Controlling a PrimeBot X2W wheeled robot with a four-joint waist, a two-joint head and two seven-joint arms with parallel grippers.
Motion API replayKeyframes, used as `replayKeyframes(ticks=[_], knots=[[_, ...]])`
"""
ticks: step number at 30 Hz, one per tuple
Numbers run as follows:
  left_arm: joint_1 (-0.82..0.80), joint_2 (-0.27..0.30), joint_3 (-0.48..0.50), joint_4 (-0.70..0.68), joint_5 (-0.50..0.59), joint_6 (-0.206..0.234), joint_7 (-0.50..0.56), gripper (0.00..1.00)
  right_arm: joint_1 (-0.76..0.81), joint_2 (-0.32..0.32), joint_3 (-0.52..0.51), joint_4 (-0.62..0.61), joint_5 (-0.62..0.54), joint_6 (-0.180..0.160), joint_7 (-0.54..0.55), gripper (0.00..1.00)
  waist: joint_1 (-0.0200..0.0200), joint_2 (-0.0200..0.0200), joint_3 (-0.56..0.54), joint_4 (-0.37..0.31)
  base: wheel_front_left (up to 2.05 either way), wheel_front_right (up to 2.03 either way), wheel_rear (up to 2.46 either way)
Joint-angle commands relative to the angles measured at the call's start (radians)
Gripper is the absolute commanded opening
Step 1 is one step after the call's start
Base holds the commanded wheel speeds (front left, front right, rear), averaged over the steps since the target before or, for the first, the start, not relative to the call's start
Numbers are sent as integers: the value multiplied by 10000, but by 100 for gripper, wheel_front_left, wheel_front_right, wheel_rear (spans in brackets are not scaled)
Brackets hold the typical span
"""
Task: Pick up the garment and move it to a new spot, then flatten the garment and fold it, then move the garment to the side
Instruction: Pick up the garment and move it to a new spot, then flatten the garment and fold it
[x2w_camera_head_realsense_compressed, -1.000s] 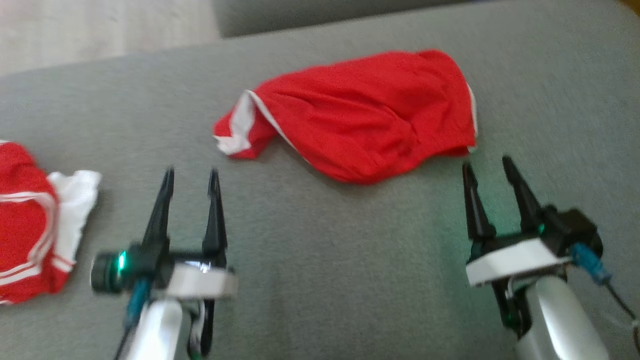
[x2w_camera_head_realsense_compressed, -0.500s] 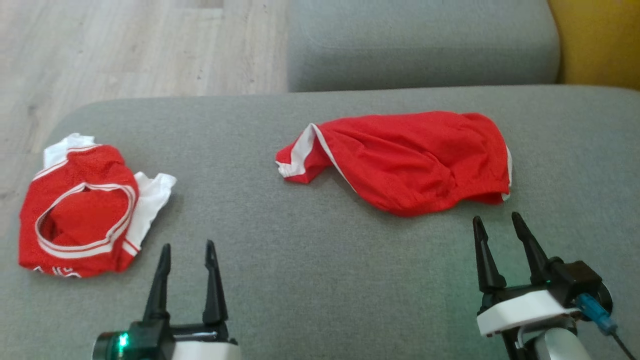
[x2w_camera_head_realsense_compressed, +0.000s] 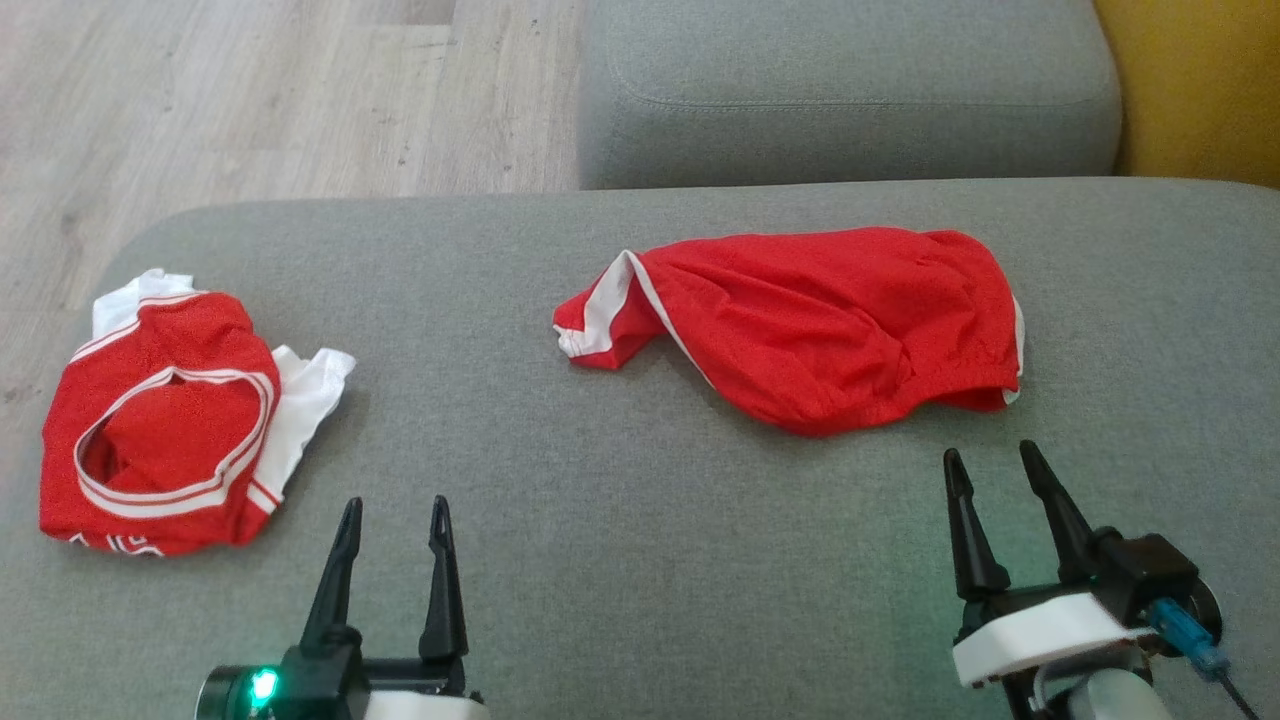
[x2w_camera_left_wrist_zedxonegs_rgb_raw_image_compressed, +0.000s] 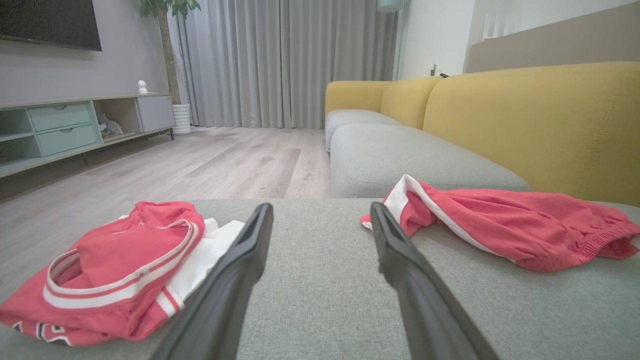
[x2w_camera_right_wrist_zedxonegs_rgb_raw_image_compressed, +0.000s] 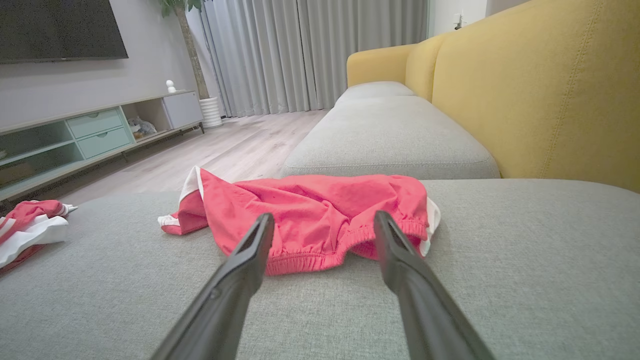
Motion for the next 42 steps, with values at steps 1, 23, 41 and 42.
replayKeyframes(ticks=[1,23,41,42], knots=[[-428,-21,260,-257,103,7,-51,100,-271,-26,254,-262,5,-7,-28,100,0,-1,4,-37,0,0,0],[-514,-22,-126,-117,156,-51,-51,100,-358,-26,324,-306,175,-7,-28,100,0,-1,52,-384,0,0,0],[-2928,-22,-1975,1062,-437,-1184,-51,100,-1284,-26,674,-1320,547,-7,-28,100,0,-1,1979,-3746,0,0,0],[-3198,-22,-2152,1336,-572,-1302,-51,100,-1323,-26,691,-1341,564,-7,-28,100,0,-1,2124,-3943,0,0,0]])
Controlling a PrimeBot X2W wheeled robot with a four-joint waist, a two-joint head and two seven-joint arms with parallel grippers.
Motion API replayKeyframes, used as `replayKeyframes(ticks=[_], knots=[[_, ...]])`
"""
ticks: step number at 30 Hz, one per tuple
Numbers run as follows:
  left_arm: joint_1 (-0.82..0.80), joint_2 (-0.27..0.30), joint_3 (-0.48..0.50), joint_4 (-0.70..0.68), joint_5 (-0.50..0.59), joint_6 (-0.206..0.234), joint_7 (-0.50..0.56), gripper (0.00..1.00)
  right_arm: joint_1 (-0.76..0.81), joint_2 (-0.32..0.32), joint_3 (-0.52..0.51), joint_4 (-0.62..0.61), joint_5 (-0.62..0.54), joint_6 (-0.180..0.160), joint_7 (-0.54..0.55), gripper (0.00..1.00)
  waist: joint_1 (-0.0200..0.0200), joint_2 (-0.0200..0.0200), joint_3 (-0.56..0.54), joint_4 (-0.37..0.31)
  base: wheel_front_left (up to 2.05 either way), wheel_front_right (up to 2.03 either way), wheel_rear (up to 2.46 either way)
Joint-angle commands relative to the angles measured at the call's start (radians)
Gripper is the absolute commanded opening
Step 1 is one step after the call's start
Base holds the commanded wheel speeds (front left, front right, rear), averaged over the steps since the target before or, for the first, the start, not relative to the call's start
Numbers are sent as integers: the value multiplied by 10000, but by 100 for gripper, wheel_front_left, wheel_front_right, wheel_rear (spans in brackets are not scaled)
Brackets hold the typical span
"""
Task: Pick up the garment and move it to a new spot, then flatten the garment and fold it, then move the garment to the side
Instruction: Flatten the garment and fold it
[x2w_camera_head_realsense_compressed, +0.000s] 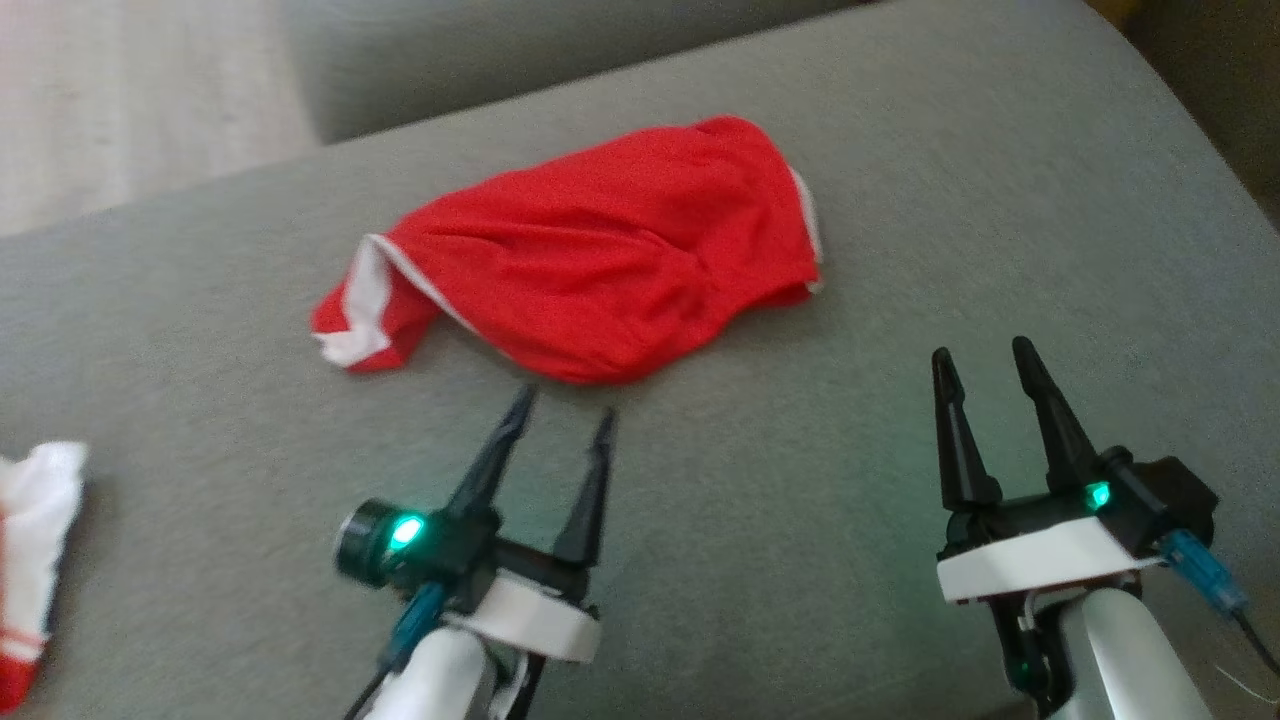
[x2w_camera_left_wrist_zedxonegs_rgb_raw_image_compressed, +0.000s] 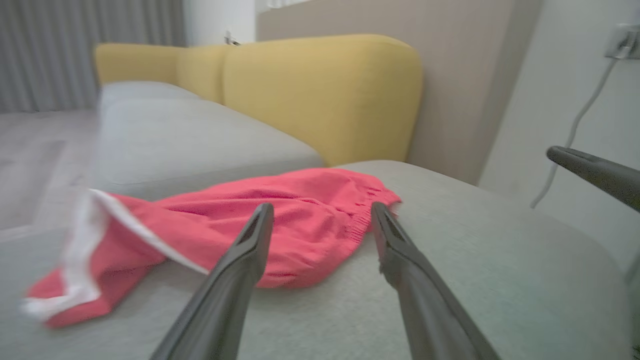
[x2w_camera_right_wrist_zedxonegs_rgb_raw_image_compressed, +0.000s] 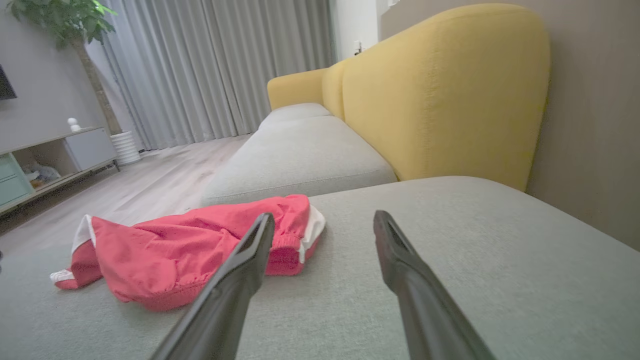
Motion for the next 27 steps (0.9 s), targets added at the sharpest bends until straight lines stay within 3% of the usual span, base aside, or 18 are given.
replayKeyframes(ticks=[1,7,13,23,27], knots=[[-678,-26,11,83,-236,-164,-51,100,-384,-37,240,-371,98,-7,-36,100,-2,0,798,-910,0,0,0],[-2650,-26,-1316,2164,-973,-800,-51,100,-655,-37,331,-460,275,-7,-36,100,-2,0,1628,-1812,0,0,0],[-4468,-26,-2495,3705,-1737,-972,-51,100,-918,-37,495,-545,553,-7,-36,100,-2,0,2441,-2511,0,0,0],[-6548,-26,-3595,4907,-2888,-670,-51,100,-1247,-37,792,-619,971,-7,-36,100,-2,0,3445,-2994,0,0,0],[-7173,-26,-3731,4901,-3217,-99,-51,100,-1354,-37,854,-545,1091,-7,-36,100,-2,0,3558,-3128,0,0,0]])
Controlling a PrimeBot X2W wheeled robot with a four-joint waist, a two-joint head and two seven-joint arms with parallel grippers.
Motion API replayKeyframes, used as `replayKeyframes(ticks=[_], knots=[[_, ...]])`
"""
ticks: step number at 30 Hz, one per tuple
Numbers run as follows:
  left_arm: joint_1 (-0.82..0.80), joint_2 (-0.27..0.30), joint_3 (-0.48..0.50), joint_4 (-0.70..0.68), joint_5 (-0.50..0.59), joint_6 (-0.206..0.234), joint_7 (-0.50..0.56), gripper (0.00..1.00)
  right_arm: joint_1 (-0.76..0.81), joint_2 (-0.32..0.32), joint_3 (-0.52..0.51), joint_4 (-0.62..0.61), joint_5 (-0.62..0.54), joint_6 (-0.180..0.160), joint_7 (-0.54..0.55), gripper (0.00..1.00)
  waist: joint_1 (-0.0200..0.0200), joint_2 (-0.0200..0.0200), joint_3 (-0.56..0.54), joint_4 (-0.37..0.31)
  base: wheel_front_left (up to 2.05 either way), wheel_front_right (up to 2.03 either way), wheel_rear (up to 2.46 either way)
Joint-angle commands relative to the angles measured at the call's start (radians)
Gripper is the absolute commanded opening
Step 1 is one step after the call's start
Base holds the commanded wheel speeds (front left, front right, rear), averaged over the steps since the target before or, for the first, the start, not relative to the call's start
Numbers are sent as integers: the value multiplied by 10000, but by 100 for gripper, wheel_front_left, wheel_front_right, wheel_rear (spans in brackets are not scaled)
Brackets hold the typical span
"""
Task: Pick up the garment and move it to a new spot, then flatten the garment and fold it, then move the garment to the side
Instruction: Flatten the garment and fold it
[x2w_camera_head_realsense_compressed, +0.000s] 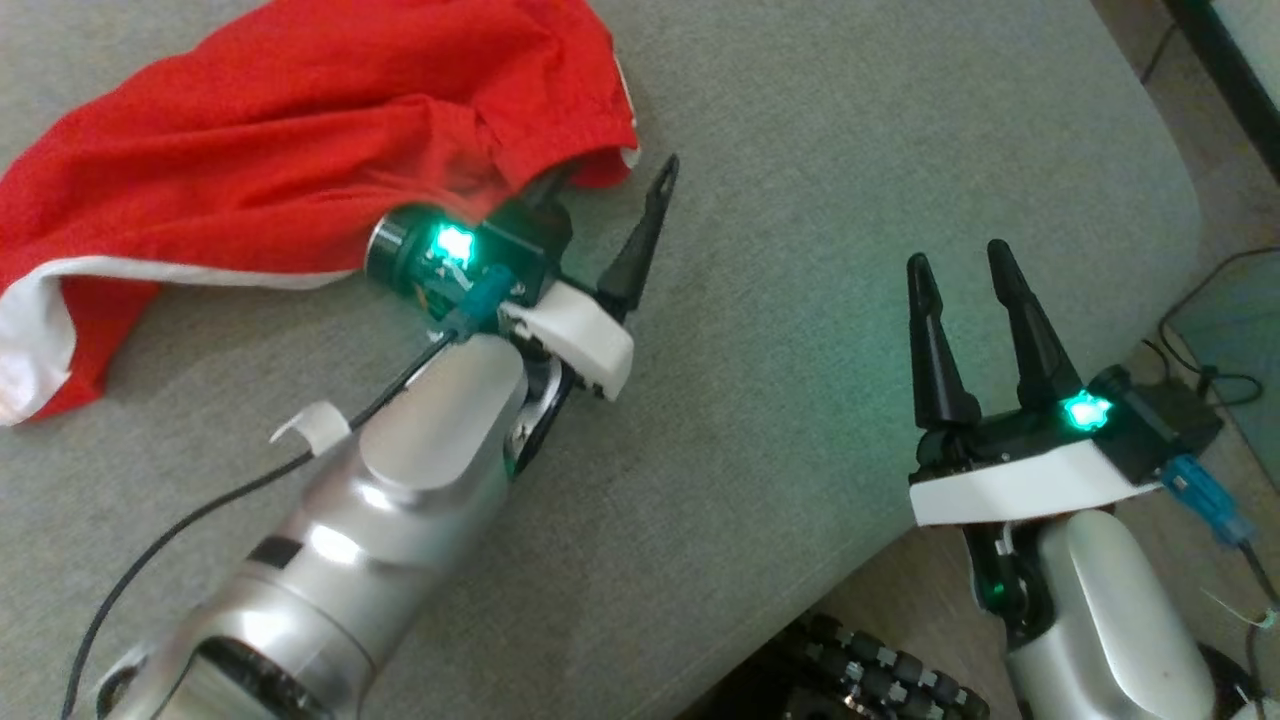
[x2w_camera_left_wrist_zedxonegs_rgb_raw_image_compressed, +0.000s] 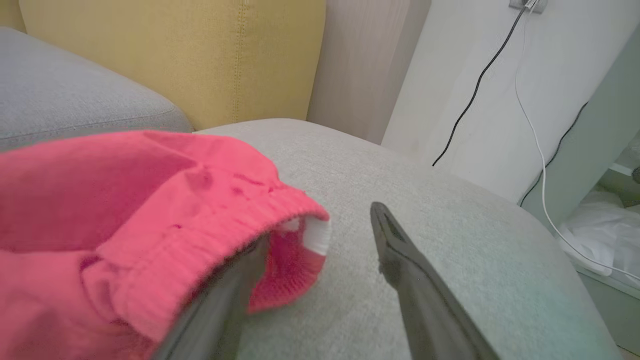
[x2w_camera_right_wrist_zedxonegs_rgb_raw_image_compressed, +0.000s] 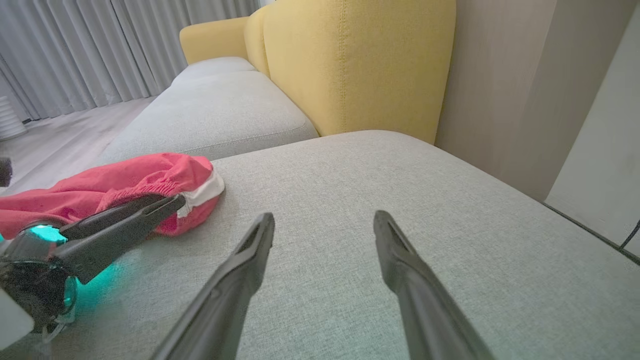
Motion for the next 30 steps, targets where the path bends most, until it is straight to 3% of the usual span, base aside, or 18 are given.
replayKeyframes(ticks=[1,4,5,6,7,11,15,25,30], knots=[[-396,-18,43,-207,-96,225,-47,100,-118,-53,168,-239,84,-7,-36,100,-2,0,97,-103,0,0,0],[-684,-18,-312,40,-190,592,-47,100,-141,-53,183,-217,122,-7,-36,100,-2,0,91,-131,0,0,0],[-753,-18,-468,193,-265,708,-47,91,-139,-53,181,-210,126,-7,-36,100,-2,0,69,-138,0,0,0],[-822,-18,-640,339,-352,802,-47,62,-132,-53,175,-210,126,-7,-36,100,-2,0,39,-145,0,0,0],[-882,-18,-802,456,-458,874,-47,0,-119,-53,167,-212,122,-7,-36,100,-2,0,3,-151,0,0,0],[-1130,-18,-1327,773,-771,1070,-47,0,-70,-53,68,-250,121,-7,-36,100,-2,0,-138,-149,0,0,0],[-1226,-18,-1578,374,-978,882,-47,0,-64,-53,32,-201,70,-7,-36,100,-2,0,-441,-24,0,0,0],[-2088,-18,-1930,-2944,-2398,-254,-47,0,196,-53,-424,-51,-585,-7,-36,100,-2,0,-2057,1980,0,0,0],[-2506,21,-1619,-3803,-3381,-512,151,0,484,-53,-840,-35,-891,-7,-36,100,-2,0,-2835,3132,0,0,0]])
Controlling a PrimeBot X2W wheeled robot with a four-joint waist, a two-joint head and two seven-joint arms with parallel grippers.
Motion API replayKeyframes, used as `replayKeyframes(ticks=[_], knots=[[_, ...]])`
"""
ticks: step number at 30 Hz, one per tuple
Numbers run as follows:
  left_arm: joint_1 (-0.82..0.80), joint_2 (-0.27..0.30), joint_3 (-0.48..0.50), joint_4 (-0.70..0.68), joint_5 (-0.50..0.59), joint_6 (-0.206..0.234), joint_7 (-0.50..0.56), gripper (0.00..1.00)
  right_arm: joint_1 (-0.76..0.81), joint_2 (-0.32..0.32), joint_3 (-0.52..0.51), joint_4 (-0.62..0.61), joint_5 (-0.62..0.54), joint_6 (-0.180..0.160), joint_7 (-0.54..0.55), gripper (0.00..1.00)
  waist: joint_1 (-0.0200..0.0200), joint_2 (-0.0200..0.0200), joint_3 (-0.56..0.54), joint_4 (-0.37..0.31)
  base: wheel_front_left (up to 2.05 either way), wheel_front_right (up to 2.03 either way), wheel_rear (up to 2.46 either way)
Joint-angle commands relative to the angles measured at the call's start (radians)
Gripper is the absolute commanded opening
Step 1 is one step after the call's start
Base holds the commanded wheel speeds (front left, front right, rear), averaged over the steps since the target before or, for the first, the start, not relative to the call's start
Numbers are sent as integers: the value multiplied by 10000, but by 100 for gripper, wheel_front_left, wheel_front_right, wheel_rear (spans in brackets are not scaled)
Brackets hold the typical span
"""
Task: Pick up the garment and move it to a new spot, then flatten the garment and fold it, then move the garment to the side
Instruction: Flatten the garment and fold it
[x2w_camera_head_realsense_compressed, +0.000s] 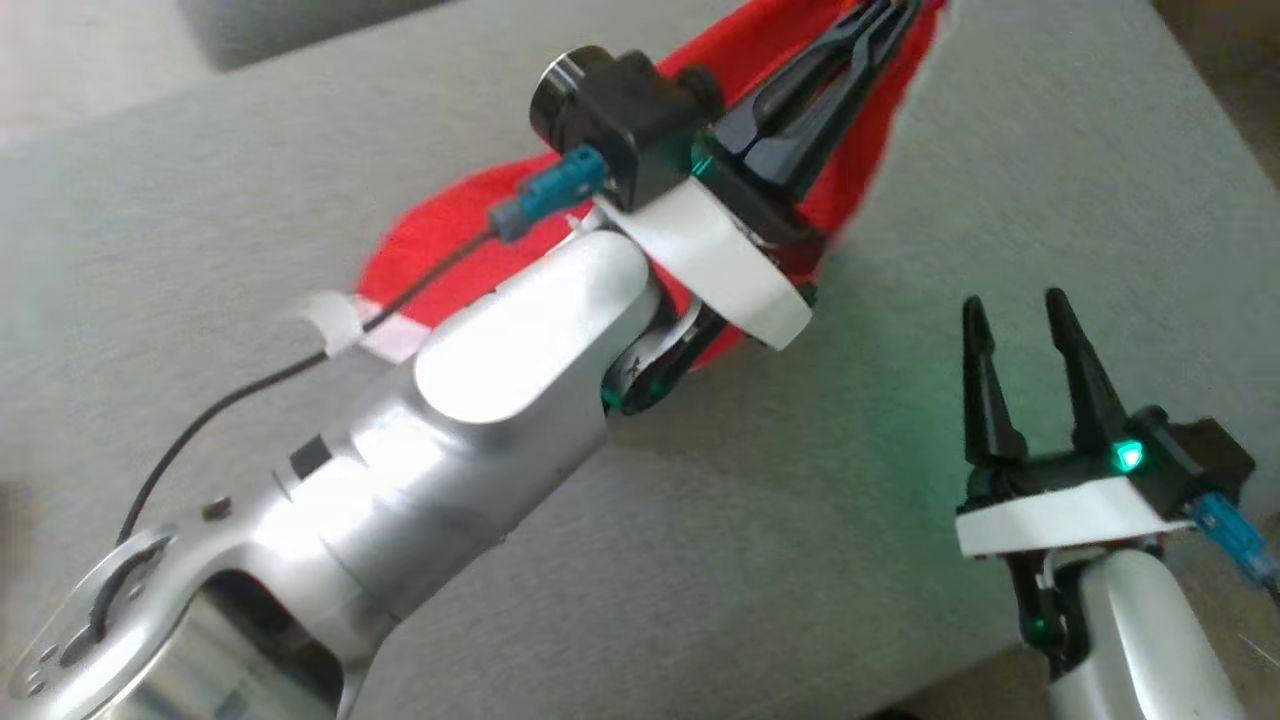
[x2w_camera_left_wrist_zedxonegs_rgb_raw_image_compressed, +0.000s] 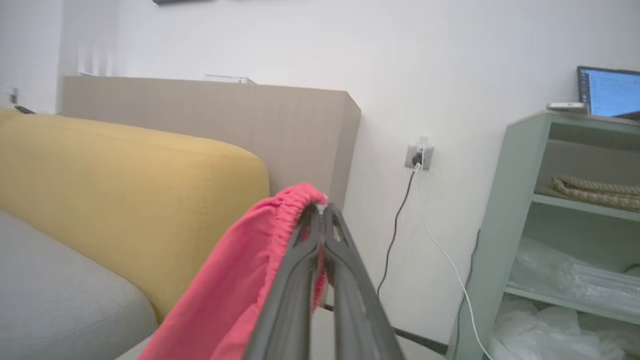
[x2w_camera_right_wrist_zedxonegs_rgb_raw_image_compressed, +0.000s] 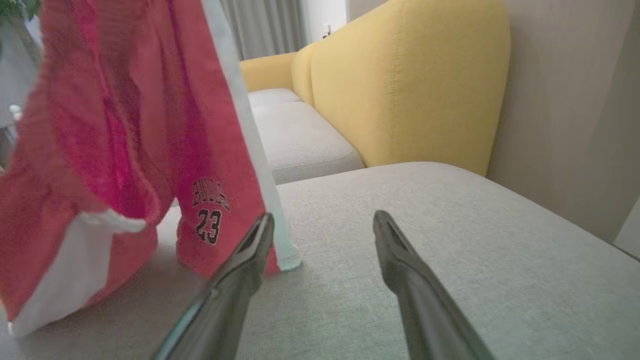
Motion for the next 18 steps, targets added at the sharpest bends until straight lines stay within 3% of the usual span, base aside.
replayKeyframes(ticks=[1,2,5,9,13,18], knots=[[-261,280,504,-661,-378,-80,225,0,-11,-51,32,-330,-139,-7,-36,100,2,0,-919,1293,0,0,0],[-261,280,504,-661,-378,-80,225,0,-11,-51,32,-330,-139,-7,-36,100,2,0,-919,1293,0,0,0],[309,1105,644,-1582,-864,-32,711,0,111,-51,-260,-417,-259,-7,-36,100,2,0,-958,1889,0,0,0],[1655,2872,690,-2771,-1138,512,1212,0,220,-51,-583,-484,-385,-7,-36,100,2,0,-796,2558,0,0,0],[3238,4337,922,-3534,-1453,1179,1065,0,314,-51,-756,-358,-465,-7,-36,100,2,0,-552,3152,0,0,0],[4456,5154,1074,-3794,-1539,1662,554,0,351,-130,-588,177,-498,-7,-36,100,2,0,-357,3741,0,0,0]])
